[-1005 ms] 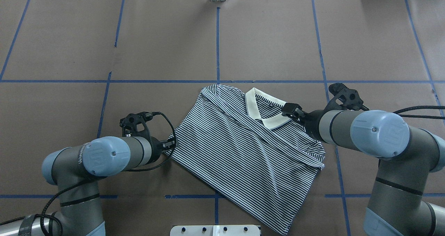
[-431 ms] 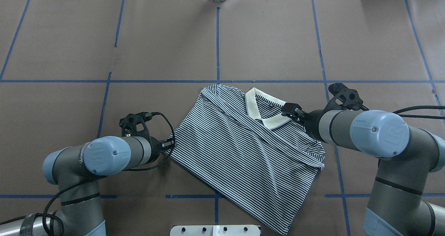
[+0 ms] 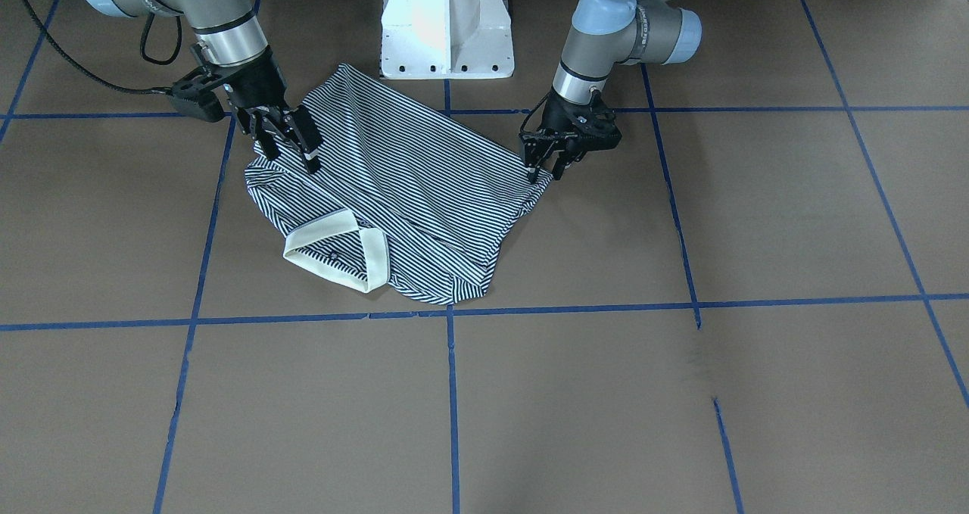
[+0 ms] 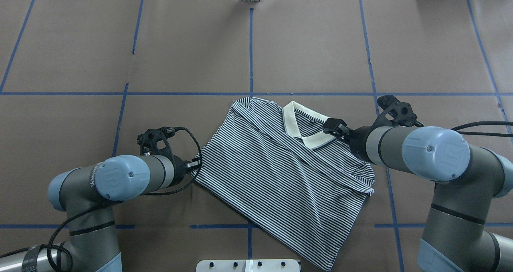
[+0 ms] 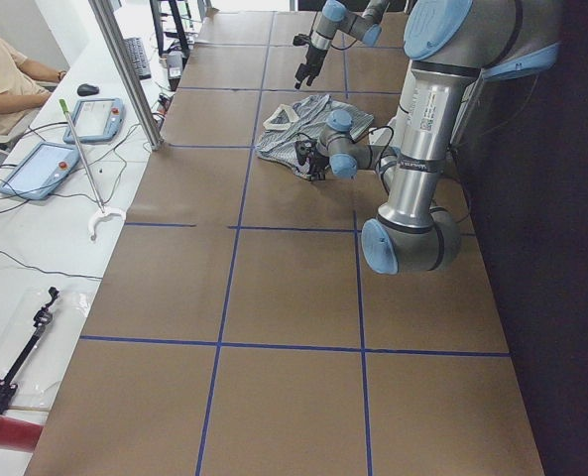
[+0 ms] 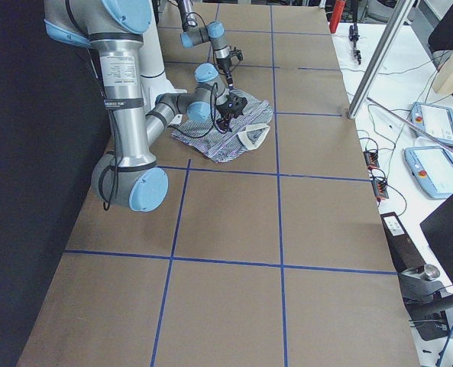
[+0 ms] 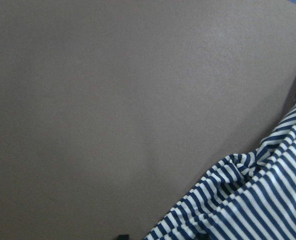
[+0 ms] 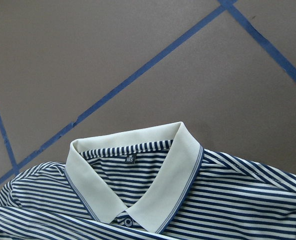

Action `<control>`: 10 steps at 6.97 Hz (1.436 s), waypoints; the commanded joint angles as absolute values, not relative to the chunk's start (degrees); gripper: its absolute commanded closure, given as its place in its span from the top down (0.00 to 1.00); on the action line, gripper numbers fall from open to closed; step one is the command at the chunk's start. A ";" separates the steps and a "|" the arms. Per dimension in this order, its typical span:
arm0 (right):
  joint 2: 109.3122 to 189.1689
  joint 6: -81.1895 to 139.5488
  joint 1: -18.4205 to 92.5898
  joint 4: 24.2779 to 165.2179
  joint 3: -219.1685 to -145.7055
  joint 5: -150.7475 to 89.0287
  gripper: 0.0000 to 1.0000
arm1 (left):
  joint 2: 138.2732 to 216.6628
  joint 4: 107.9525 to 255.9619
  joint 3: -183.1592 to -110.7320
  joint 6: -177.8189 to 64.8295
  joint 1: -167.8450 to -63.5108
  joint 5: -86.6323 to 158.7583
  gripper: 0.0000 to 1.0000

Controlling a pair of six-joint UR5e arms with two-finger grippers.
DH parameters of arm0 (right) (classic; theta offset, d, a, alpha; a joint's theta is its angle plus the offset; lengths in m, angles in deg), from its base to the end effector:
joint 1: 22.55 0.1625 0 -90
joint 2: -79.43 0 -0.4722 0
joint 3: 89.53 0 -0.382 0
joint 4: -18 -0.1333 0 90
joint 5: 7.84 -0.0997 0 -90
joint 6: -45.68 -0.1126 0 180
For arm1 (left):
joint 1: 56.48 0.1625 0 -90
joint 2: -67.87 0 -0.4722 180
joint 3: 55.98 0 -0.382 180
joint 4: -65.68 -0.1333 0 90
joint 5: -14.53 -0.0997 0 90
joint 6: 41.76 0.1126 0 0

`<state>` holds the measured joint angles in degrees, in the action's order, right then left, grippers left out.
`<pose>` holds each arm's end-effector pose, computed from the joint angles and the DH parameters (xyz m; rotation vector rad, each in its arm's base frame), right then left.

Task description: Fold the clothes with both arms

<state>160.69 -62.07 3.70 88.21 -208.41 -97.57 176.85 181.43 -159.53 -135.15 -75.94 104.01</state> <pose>-0.4098 -0.3513 0.3727 0.0804 -1.0223 0.7037 0.5435 -0.3345 0.3780 0.1513 1.0124 -0.3682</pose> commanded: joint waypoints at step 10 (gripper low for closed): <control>160.47 -62.07 3.73 88.05 -208.09 -97.05 1.00 | 201.01 200.32 -116.65 -111.13 -100.68 100.93 0.39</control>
